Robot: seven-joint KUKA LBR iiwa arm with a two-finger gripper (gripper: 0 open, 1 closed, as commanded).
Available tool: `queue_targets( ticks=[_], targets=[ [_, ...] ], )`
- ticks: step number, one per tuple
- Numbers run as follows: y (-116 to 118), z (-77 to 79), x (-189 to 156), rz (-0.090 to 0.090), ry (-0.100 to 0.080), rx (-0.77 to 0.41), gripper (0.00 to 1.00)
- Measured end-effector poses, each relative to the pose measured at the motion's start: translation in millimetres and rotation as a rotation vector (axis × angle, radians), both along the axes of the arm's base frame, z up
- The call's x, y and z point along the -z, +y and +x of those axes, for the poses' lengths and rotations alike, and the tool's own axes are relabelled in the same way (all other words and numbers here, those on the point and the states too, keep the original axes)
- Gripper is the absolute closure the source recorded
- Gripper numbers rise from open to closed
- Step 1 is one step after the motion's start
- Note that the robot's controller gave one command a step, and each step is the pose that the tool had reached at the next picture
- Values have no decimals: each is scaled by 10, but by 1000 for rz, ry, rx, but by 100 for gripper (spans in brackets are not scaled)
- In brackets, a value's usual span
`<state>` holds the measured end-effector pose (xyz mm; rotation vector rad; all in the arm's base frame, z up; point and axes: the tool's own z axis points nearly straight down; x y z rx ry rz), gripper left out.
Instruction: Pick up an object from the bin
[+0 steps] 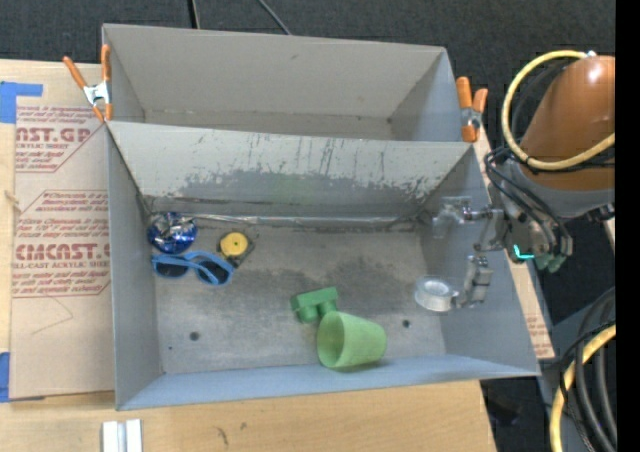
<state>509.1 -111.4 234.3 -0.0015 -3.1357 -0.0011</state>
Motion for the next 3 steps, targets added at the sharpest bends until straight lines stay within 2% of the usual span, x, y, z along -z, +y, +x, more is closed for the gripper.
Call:
queue_targets(
  ticks=[1, 2, 3],
  targets=[
    [758, -184, 1649, -2, 7, 184, 0],
    [1443, 228, 1336, 2, -9, 426, 0],
    [1514, 420, 1349, -3, -6, 750, 0]
  ],
)
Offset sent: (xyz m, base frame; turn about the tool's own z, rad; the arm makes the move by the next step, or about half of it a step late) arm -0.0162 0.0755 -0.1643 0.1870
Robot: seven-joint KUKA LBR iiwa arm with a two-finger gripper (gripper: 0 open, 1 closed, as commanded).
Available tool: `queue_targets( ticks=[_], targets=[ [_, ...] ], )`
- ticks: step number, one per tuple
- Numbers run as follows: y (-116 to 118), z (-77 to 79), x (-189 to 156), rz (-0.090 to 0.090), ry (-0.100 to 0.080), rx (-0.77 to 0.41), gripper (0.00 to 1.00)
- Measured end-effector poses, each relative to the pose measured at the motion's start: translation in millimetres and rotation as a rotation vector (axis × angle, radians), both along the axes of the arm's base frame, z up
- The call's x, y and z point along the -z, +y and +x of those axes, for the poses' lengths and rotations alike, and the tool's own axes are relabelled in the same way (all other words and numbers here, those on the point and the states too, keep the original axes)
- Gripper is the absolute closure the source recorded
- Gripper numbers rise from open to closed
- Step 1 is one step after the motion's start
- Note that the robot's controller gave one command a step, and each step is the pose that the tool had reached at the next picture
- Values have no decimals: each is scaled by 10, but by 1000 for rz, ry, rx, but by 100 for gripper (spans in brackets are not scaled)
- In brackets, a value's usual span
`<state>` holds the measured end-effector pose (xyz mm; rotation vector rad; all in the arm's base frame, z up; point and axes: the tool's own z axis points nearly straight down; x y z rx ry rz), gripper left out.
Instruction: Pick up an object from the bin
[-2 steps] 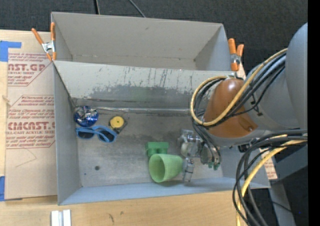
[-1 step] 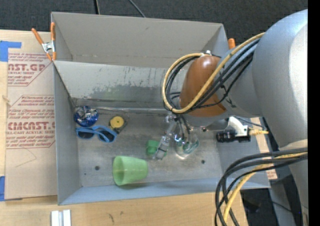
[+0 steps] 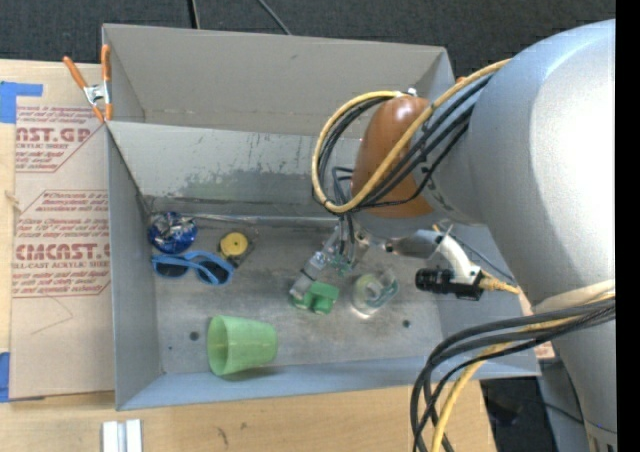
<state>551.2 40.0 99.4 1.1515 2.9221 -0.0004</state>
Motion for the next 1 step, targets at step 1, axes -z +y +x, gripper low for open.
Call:
queue_targets(
  ticks=[1],
  targets=[
    [-32, -454, 308, -1, 4, 208, 0]
  ],
)
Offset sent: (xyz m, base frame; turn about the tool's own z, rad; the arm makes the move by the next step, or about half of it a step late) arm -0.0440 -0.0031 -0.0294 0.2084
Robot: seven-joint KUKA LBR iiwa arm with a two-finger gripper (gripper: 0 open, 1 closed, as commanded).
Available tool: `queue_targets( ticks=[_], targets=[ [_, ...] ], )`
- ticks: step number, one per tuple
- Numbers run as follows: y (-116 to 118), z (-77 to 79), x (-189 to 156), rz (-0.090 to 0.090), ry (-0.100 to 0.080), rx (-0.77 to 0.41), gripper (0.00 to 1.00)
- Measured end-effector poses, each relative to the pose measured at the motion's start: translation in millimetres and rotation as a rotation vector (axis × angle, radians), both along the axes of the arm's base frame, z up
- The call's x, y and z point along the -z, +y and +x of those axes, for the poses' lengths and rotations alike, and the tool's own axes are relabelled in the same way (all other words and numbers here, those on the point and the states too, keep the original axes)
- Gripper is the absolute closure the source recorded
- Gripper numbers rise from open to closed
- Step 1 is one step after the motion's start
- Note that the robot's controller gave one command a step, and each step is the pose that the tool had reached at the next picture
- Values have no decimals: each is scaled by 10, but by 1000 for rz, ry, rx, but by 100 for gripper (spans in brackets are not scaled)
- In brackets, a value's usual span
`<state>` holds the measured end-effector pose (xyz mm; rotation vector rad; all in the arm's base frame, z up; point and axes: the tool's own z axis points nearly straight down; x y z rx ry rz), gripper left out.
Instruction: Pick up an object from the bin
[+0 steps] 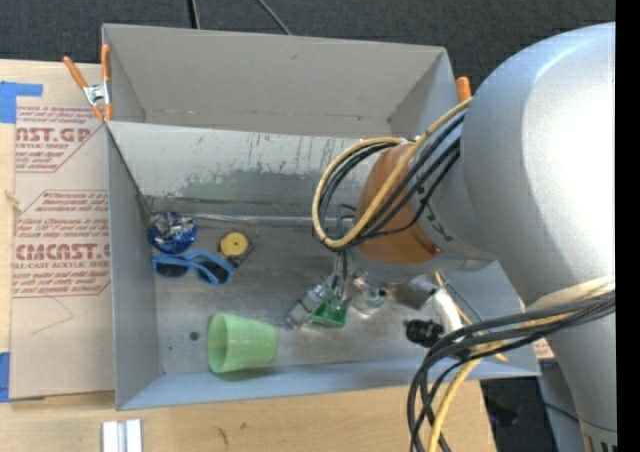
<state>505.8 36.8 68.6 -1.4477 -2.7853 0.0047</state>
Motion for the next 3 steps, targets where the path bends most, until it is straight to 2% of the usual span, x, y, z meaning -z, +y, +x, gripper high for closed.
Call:
queue_targets(
  ticks=[1, 2, 3],
  targets=[
    [-159, -127, -2, 0, 0, 235, 0],
    [-155, -119, -7, 0, -1, 233, 100],
    [-153, -105, -974, 2, -10, 231, 100]
  ],
)
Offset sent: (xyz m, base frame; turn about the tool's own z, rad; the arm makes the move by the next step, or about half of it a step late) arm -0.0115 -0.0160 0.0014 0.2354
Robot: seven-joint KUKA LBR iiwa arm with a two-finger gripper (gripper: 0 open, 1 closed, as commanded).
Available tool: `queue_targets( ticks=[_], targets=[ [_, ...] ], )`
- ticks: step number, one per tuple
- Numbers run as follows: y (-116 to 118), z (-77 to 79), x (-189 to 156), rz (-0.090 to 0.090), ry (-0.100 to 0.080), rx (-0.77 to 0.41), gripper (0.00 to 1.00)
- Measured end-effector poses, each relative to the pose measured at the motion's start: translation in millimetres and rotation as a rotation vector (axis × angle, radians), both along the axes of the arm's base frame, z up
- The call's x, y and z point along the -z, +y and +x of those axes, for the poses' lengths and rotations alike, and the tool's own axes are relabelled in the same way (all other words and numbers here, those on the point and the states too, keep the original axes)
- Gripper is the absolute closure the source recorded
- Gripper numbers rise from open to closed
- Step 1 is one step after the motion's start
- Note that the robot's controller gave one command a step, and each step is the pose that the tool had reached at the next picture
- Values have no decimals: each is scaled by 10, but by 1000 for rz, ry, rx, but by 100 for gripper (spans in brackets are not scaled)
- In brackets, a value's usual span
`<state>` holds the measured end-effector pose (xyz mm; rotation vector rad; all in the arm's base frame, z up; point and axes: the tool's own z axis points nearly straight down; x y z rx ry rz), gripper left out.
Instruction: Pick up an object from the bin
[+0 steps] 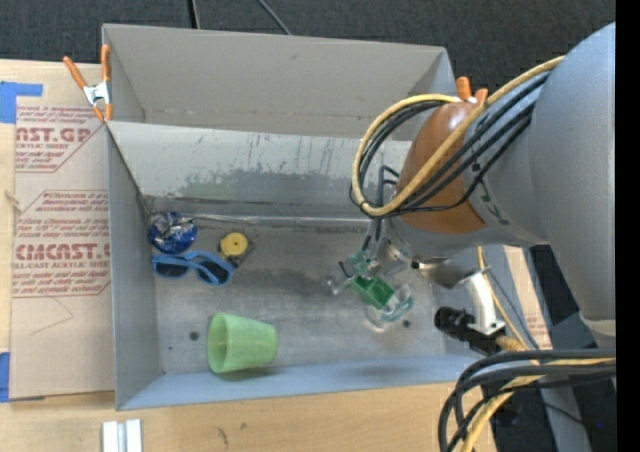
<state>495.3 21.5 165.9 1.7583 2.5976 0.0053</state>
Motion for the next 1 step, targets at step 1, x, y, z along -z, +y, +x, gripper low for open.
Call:
queue_targets(
  ticks=[1],
  targets=[
    [2, 4, -295, -1, 5, -2, 100]
  ],
)
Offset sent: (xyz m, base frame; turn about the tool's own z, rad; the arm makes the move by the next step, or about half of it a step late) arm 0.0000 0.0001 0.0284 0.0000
